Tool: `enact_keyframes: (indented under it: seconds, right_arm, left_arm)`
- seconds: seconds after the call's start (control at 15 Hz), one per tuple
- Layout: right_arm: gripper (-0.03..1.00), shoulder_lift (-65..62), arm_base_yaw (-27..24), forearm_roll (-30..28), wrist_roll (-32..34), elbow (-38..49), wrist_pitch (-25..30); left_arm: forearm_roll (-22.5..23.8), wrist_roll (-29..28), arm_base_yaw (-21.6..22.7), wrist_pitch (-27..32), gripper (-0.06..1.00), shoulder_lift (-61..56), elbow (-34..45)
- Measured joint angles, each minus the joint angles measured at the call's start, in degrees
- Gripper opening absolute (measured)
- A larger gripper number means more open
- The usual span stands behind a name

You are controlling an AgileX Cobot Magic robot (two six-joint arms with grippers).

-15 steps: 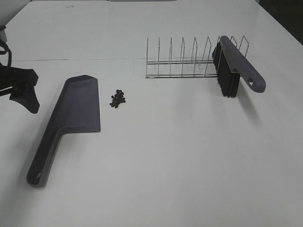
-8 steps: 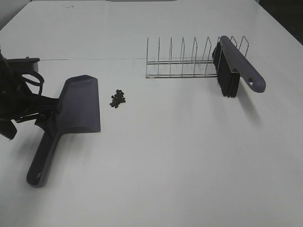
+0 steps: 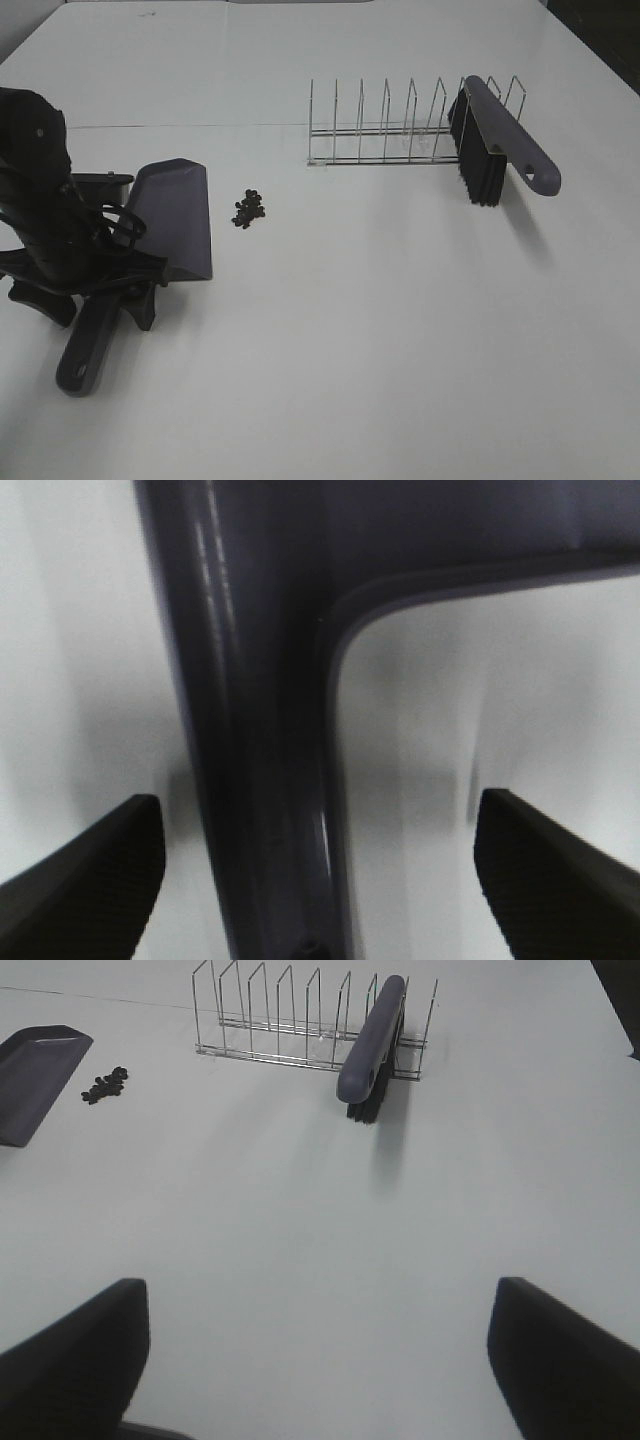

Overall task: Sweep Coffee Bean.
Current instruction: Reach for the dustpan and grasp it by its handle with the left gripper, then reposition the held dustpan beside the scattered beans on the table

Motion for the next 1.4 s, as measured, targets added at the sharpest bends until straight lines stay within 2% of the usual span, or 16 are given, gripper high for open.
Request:
enact_keyframes:
  seconds: [0.07, 0.2, 0.33, 0.4, 0.93, 1.07, 1.4]
  right_arm:
    - [0.78, 0.0, 0.0, 0.0, 0.0, 0.0, 0.0]
    - [0.78, 0.0, 0.0, 0.0, 0.0, 0.0, 0.0]
    - [0.78, 0.0, 0.0, 0.0, 0.0, 0.0, 0.0]
    - [0.78, 0.0, 0.0, 0.0, 0.0, 0.0, 0.0]
    - [0.78, 0.0, 0.0, 0.0, 0.0, 0.0, 0.0]
    - [0.78, 0.0, 0.0, 0.0, 0.0, 0.0, 0.0]
    - [0.78, 0.0, 0.0, 0.0, 0.0, 0.0, 0.0]
  left_arm:
    - [0.17, -0.23, -0.17, 0.06, 0.75, 0.86, -0.06]
    - [1.43, -2.35, -0.17, 0.11, 0.64, 1.6, -0.29]
    - [1.55, -3.15, -0.17, 0.11, 0.39, 1.78, -0.69]
    - [1.49, -3.15, -0.17, 0.06, 0.32, 1.78, -0.69]
    - [1.43, -6.47, -0.17, 1.26, 0.32, 0.23, -0.52]
    - [5.04, -8.82, -0.17, 1.66, 0.32, -5.61, -0.29]
    - [7.33, -9.74, -0.17, 1.6, 0.32, -9.85, -0.29]
